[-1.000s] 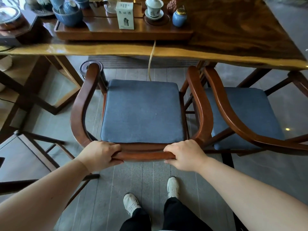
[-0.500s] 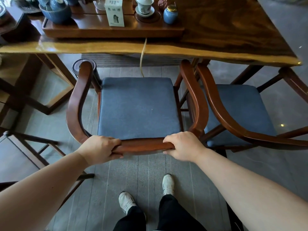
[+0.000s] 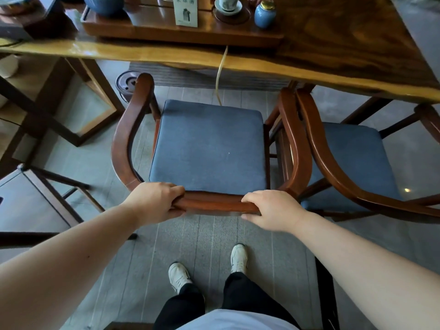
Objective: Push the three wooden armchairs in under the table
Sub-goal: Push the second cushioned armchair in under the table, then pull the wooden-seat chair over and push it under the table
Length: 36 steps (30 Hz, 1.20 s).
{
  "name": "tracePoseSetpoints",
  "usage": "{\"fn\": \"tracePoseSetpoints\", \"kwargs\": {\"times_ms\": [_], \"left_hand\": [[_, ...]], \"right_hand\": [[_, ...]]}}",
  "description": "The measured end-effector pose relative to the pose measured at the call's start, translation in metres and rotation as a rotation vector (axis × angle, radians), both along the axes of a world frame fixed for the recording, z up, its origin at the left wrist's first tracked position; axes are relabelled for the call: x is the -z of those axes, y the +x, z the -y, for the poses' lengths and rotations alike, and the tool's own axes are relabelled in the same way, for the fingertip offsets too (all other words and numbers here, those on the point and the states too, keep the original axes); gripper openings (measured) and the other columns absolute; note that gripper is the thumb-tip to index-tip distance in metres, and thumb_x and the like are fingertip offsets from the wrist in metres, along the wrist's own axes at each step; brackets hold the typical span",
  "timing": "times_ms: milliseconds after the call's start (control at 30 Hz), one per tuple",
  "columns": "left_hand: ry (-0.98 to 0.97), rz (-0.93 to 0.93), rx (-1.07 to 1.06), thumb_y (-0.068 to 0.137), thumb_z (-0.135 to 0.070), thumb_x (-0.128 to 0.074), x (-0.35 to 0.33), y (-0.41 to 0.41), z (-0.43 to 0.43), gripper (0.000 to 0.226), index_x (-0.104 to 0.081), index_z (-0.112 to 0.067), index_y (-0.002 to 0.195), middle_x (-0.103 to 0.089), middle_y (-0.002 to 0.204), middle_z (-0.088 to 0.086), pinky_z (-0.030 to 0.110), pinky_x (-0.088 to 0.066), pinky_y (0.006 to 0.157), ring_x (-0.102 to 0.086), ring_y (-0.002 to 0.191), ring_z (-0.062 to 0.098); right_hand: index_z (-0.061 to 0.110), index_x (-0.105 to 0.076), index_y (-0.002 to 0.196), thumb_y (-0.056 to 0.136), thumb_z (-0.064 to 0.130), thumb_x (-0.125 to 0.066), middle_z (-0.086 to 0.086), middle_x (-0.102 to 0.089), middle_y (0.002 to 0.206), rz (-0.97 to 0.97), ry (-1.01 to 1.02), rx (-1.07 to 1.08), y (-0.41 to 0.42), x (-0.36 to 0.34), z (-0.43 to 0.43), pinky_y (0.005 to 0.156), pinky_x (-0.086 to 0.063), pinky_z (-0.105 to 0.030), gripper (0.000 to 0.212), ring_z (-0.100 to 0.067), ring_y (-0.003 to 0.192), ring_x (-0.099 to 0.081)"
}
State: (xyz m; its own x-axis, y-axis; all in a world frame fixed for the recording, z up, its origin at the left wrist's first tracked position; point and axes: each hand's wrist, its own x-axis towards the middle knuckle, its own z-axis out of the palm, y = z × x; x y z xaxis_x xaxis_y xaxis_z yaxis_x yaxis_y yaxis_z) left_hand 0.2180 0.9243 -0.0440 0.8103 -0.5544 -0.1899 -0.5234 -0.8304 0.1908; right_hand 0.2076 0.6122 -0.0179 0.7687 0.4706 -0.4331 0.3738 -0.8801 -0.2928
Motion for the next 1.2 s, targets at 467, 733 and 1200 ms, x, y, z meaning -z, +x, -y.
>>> {"fn": "tracePoseSetpoints", "kwargs": {"times_ms": [467, 733, 1200], "left_hand": [[0.270, 0.185, -0.353, 0.085, -0.066, -0.041, -0.064, -0.066, -0.006, 0.082, -0.018, -0.021, 0.150, -0.029, 0.155, 0.012, 0.051, -0.012, 0.115, -0.020, 0.143, 0.033], [0.375, 0.156, -0.769, 0.084, -0.068, -0.036, -0.098, -0.130, -0.041, 0.081, -0.024, -0.020, 0.148, -0.036, 0.151, 0.015, 0.058, -0.019, 0.114, -0.025, 0.140, 0.038], [0.390, 0.157, -1.271, 0.079, -0.064, -0.055, -0.103, -0.217, -0.180, 0.084, -0.034, -0.016, 0.145, -0.043, 0.146, 0.016, 0.059, -0.025, 0.111, -0.033, 0.136, 0.040]], "right_hand": [[0.023, -0.011, 0.154, 0.087, 0.067, -0.050, -0.015, -0.002, 0.164, 0.282, 0.016, -0.573, 0.041, -0.026, -0.077, 0.118, -0.014, -0.048, 0.089, -0.030, 0.149, -0.006], [0.018, -0.030, 0.150, 0.081, 0.065, -0.059, -0.021, -0.022, 0.159, 0.386, 0.119, -0.828, 0.054, -0.042, -0.154, 0.113, -0.025, -0.055, 0.088, -0.036, 0.145, -0.024], [0.022, -0.020, 0.153, 0.085, 0.061, -0.057, -0.019, -0.010, 0.162, 0.424, 0.182, -1.037, 0.051, -0.072, -0.331, 0.117, -0.019, -0.052, 0.087, -0.034, 0.147, -0.015]]}}
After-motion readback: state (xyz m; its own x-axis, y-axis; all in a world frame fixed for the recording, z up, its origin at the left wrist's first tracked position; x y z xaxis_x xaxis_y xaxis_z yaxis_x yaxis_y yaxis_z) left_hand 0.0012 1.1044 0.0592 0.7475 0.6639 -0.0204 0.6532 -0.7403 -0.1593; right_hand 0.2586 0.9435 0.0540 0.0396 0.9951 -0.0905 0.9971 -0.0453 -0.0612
